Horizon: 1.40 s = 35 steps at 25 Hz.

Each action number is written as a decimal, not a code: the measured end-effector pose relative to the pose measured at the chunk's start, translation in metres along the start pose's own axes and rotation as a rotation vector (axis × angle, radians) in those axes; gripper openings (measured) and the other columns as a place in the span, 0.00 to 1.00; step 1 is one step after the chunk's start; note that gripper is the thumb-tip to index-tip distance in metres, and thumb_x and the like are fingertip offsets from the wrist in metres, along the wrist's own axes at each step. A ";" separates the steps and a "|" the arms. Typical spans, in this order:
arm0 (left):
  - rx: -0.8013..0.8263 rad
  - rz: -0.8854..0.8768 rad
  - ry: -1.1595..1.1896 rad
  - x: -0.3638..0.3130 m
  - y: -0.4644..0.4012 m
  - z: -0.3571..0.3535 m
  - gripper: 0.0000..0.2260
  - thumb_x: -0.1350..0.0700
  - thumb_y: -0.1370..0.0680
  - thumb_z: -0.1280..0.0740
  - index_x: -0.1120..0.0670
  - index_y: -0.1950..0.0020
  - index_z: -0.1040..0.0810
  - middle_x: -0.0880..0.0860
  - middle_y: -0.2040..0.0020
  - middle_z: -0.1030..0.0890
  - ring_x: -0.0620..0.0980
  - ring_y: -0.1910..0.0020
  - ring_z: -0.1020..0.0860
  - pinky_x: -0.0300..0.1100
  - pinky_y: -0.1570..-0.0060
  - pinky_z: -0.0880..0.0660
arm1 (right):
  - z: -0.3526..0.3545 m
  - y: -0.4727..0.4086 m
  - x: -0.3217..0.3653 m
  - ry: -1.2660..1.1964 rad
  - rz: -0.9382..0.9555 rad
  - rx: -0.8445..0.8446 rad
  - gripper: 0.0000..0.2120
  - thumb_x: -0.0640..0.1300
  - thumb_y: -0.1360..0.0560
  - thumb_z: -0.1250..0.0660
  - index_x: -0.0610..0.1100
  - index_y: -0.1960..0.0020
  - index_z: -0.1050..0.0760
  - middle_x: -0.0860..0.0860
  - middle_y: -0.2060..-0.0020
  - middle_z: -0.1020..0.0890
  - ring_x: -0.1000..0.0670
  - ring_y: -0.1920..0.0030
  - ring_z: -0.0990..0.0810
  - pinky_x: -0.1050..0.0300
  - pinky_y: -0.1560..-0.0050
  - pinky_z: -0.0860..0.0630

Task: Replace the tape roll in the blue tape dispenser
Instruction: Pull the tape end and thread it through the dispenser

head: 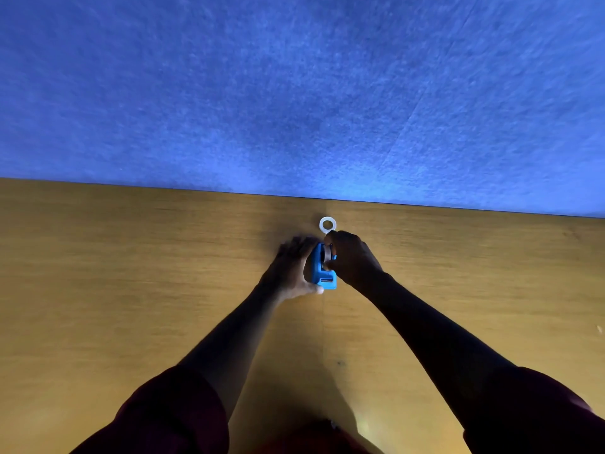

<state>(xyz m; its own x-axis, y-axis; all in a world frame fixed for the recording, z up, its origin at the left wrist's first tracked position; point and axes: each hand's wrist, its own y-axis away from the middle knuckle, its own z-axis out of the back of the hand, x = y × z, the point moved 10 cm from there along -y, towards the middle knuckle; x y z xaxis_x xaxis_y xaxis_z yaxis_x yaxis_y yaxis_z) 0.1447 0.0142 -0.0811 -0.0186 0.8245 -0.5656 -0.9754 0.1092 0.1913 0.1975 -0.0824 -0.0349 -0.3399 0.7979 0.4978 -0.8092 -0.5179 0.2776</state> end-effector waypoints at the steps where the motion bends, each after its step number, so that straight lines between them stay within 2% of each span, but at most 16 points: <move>1: -0.004 -0.003 -0.002 -0.001 0.000 0.001 0.48 0.43 0.36 0.19 0.49 0.23 0.40 0.54 0.25 0.36 0.56 0.27 0.35 0.52 0.30 0.31 | 0.000 0.000 0.001 0.006 0.008 -0.004 0.18 0.41 0.32 0.21 0.44 0.47 0.24 0.48 0.54 0.18 0.49 0.57 0.18 0.52 0.58 0.17; 4: -0.003 0.008 0.013 0.001 0.001 0.001 0.48 0.44 0.37 0.19 0.48 0.23 0.41 0.53 0.25 0.36 0.57 0.28 0.36 0.53 0.32 0.29 | 0.000 -0.002 0.000 0.024 0.001 0.002 0.16 0.41 0.32 0.21 0.44 0.49 0.24 0.49 0.57 0.19 0.50 0.59 0.19 0.57 0.63 0.21; 7: -0.008 0.017 0.032 0.001 0.002 0.002 0.47 0.45 0.37 0.18 0.47 0.24 0.40 0.52 0.25 0.36 0.57 0.28 0.36 0.52 0.33 0.28 | 0.003 -0.006 -0.003 0.025 -0.014 0.012 0.09 0.41 0.30 0.24 0.45 0.54 0.23 0.52 0.62 0.21 0.51 0.62 0.20 0.63 0.69 0.32; 12: -0.039 -0.004 0.040 -0.001 0.002 0.005 0.47 0.45 0.38 0.18 0.48 0.25 0.38 0.52 0.27 0.34 0.52 0.30 0.38 0.49 0.34 0.32 | 0.004 -0.009 -0.001 -0.009 -0.006 0.029 0.07 0.40 0.27 0.25 0.46 0.54 0.24 0.54 0.64 0.22 0.62 0.68 0.25 0.71 0.71 0.36; 18: -0.020 0.018 0.026 0.005 0.001 -0.001 0.49 0.43 0.38 0.18 0.45 0.24 0.41 0.51 0.26 0.36 0.56 0.29 0.35 0.48 0.36 0.29 | -0.001 -0.006 -0.002 0.013 0.011 0.041 0.18 0.41 0.33 0.20 0.44 0.49 0.24 0.51 0.58 0.22 0.53 0.60 0.22 0.63 0.67 0.31; 23: -0.034 0.002 0.026 0.003 0.000 0.000 0.48 0.43 0.38 0.18 0.46 0.25 0.40 0.51 0.26 0.35 0.54 0.29 0.35 0.47 0.36 0.31 | -0.002 -0.001 0.003 0.050 0.056 -0.005 0.17 0.40 0.32 0.21 0.43 0.48 0.24 0.49 0.56 0.20 0.51 0.59 0.20 0.57 0.61 0.20; 26: -0.045 -0.011 0.025 0.002 0.000 0.001 0.47 0.44 0.39 0.18 0.47 0.26 0.39 0.52 0.28 0.34 0.54 0.30 0.34 0.46 0.36 0.32 | -0.001 -0.004 0.001 0.050 0.039 -0.002 0.11 0.39 0.30 0.24 0.44 0.52 0.24 0.51 0.61 0.21 0.55 0.64 0.22 0.63 0.68 0.28; 29: -0.026 -0.012 0.024 0.003 0.000 0.000 0.47 0.44 0.38 0.18 0.46 0.25 0.40 0.52 0.28 0.34 0.54 0.30 0.34 0.50 0.33 0.30 | 0.001 -0.007 -0.002 0.044 0.016 0.006 0.06 0.39 0.27 0.27 0.45 0.53 0.23 0.52 0.63 0.21 0.55 0.66 0.22 0.65 0.70 0.32; 35: -0.032 -0.015 0.032 0.004 0.000 -0.001 0.48 0.44 0.39 0.18 0.46 0.25 0.40 0.51 0.28 0.35 0.53 0.30 0.35 0.47 0.34 0.34 | 0.002 -0.009 -0.001 0.026 0.015 0.030 0.11 0.38 0.30 0.24 0.44 0.52 0.23 0.52 0.61 0.21 0.53 0.63 0.21 0.65 0.69 0.33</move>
<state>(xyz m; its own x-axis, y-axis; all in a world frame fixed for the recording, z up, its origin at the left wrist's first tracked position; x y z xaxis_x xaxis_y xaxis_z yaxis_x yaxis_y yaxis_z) 0.1440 0.0165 -0.0840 -0.0106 0.8049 -0.5933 -0.9822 0.1027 0.1569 0.2062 -0.0788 -0.0368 -0.3648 0.7974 0.4807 -0.7891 -0.5389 0.2949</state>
